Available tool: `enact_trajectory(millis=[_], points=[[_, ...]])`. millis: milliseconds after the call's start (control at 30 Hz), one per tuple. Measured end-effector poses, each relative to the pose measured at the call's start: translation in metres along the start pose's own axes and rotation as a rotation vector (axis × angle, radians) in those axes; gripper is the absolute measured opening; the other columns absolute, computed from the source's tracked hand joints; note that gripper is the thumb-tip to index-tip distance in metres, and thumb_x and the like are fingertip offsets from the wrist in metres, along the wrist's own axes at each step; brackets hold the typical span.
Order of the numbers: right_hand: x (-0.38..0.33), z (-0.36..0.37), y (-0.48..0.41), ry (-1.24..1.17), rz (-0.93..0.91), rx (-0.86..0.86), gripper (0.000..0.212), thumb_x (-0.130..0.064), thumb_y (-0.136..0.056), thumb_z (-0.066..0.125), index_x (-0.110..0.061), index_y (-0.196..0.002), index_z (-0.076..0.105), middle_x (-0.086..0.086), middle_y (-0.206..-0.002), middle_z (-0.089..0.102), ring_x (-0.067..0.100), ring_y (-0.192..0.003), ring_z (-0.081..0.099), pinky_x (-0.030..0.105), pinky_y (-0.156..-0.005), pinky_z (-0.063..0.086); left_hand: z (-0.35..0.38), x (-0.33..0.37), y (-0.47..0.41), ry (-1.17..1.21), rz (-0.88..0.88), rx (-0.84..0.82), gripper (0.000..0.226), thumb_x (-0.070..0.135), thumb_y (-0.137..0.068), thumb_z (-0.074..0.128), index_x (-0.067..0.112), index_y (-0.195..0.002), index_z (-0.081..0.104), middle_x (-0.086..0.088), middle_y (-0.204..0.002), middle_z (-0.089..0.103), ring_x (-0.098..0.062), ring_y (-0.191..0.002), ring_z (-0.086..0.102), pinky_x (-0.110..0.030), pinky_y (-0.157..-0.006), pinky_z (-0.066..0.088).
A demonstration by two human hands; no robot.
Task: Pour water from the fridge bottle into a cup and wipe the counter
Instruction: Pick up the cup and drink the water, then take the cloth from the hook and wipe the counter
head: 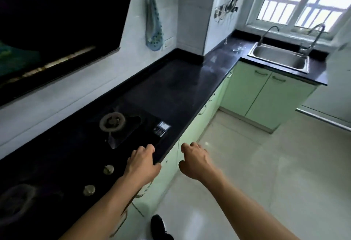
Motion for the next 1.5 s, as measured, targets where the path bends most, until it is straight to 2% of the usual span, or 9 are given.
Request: enact_trajectory(millis=[200,333,400,567,767,867,1133,1300,1500], points=[[0.066,-0.055,-0.067,-0.051,0.147,0.11,0.032,-0.02,-0.085,0.056,-0.013,-0.116,0.055,0.009,-0.107,0.057,0.031,-0.102,0.054,0.037,-0.084,0.042,-0.015,0.08,-0.12,-0.042,0.161,-0.049,0.05,0.036,-0.085,0.06,0.02,-0.13,0.046,-0.006,-0.121,0.052,-0.027,-0.112,0.049,-0.039,-0.091,0.046],[0.111,-0.078,-0.101,-0.101,0.229,0.141,0.034,-0.021,-0.085,0.055,-0.013,-0.118,0.055,0.01,-0.108,0.057,0.032,-0.101,0.054,0.037,-0.08,0.039,-0.018,0.126,-0.178,-0.068,0.195,-0.094,0.054,0.041,-0.084,0.059,0.024,-0.131,0.04,-0.004,-0.124,0.049,-0.026,-0.112,0.048,-0.045,-0.093,0.048],[0.135,-0.087,-0.124,-0.12,0.24,0.141,0.034,-0.022,-0.084,0.056,-0.013,-0.118,0.054,0.009,-0.107,0.057,0.032,-0.101,0.054,0.037,-0.081,0.04,-0.016,0.147,-0.206,-0.07,0.205,-0.1,0.056,0.041,-0.084,0.059,0.025,-0.133,0.038,-0.004,-0.125,0.048,-0.025,-0.112,0.048,-0.044,-0.094,0.047],[0.192,-0.112,-0.202,-0.123,0.176,0.137,0.034,-0.022,-0.085,0.055,-0.014,-0.119,0.055,0.008,-0.109,0.057,0.03,-0.103,0.053,0.036,-0.085,0.042,-0.012,0.19,-0.275,-0.078,0.141,-0.073,0.06,0.038,-0.086,0.062,0.022,-0.138,0.037,-0.005,-0.128,0.048,-0.024,-0.114,0.048,-0.041,-0.097,0.046],[0.234,-0.165,-0.317,-0.061,-0.059,0.066,0.032,-0.03,-0.087,0.056,-0.019,-0.116,0.052,0.005,-0.109,0.056,0.03,-0.104,0.054,0.038,-0.089,0.044,-0.024,0.223,-0.347,-0.004,-0.09,-0.014,0.055,0.037,-0.086,0.062,0.022,-0.134,0.039,-0.005,-0.127,0.049,-0.024,-0.113,0.049,-0.04,-0.095,0.048],[0.23,-0.193,-0.367,-0.021,-0.177,0.021,0.027,-0.03,-0.086,0.055,-0.018,-0.109,0.051,0.006,-0.109,0.055,0.031,-0.104,0.053,0.04,-0.09,0.045,-0.034,0.23,-0.367,0.111,-0.189,0.027,0.052,0.034,-0.087,0.062,0.023,-0.133,0.039,-0.002,-0.127,0.047,-0.02,-0.111,0.047,-0.037,-0.092,0.049],[0.167,-0.221,-0.476,0.001,-0.459,-0.057,0.031,-0.031,-0.09,0.055,-0.019,-0.118,0.05,0.004,-0.114,0.053,0.028,-0.108,0.052,0.039,-0.09,0.043,-0.069,0.2,-0.419,0.313,-0.344,0.232,0.053,0.035,-0.09,0.066,0.025,-0.135,0.041,0.005,-0.132,0.044,-0.009,-0.114,0.048,-0.024,-0.086,0.045],[0.144,-0.235,-0.525,-0.021,-0.507,-0.082,0.037,-0.032,-0.091,0.056,-0.02,-0.126,0.05,0.003,-0.118,0.053,0.026,-0.108,0.052,0.037,-0.093,0.044,-0.095,0.182,-0.471,0.339,-0.367,0.293,0.052,0.035,-0.09,0.066,0.025,-0.135,0.042,0.002,-0.135,0.045,-0.006,-0.107,0.046,-0.022,-0.083,0.041],[0.131,-0.271,-0.597,-0.074,-0.527,-0.062,0.029,-0.029,-0.089,0.057,-0.016,-0.115,0.055,0.005,-0.111,0.055,0.026,-0.099,0.058,0.037,-0.084,0.052,-0.145,0.183,-0.535,0.307,-0.392,0.38,0.05,0.038,-0.088,0.067,0.022,-0.13,0.045,-0.001,-0.131,0.047,-0.018,-0.117,0.051,-0.029,-0.09,0.045]])
Point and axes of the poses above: each hand's wrist, its own y-axis away from the middle knuckle, its own z-axis out of the palm, x = y × z, the point moved 1 cm from there along -y, towards the middle knuckle
